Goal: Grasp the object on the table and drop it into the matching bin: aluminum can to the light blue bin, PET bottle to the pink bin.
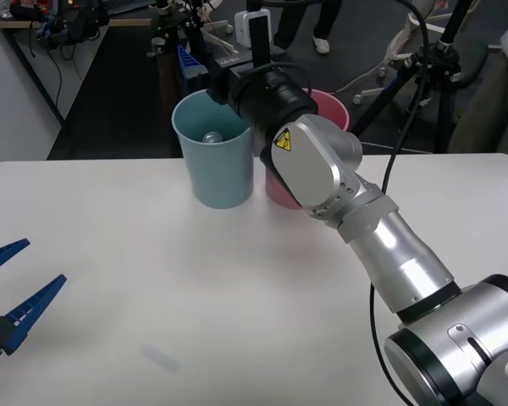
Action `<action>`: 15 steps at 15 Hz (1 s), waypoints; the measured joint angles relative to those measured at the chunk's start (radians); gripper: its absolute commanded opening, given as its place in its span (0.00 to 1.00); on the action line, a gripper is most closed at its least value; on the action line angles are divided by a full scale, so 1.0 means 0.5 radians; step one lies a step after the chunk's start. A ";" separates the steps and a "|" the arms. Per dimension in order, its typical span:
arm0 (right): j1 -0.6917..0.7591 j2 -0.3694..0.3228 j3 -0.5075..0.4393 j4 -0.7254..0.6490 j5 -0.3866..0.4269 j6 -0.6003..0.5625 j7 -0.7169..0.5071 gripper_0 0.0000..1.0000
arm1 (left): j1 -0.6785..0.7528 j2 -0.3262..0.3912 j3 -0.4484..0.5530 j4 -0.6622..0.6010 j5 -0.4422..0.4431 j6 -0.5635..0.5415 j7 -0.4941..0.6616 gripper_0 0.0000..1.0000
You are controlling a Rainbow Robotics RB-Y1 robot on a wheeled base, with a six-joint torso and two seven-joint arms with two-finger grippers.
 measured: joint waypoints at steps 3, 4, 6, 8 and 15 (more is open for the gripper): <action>0.055 -0.012 0.014 -0.058 -0.006 0.027 0.026 1.00 | 0.000 0.000 0.000 0.000 0.000 0.000 0.000 1.00; 0.097 -0.024 0.023 -0.112 -0.005 0.027 0.034 1.00 | 0.000 0.000 0.000 0.000 0.000 0.000 0.000 1.00; 0.210 -0.081 0.066 -0.270 -0.011 0.025 0.042 1.00 | 0.000 0.000 0.000 0.000 0.000 0.000 0.000 1.00; 0.348 -0.158 0.117 -0.439 -0.027 0.021 0.041 1.00 | 0.000 0.000 0.000 0.000 0.000 0.000 0.000 1.00; 0.979 -0.485 0.139 -1.195 -0.087 -0.189 0.046 1.00 | 0.000 0.000 0.000 0.000 0.000 0.000 0.000 1.00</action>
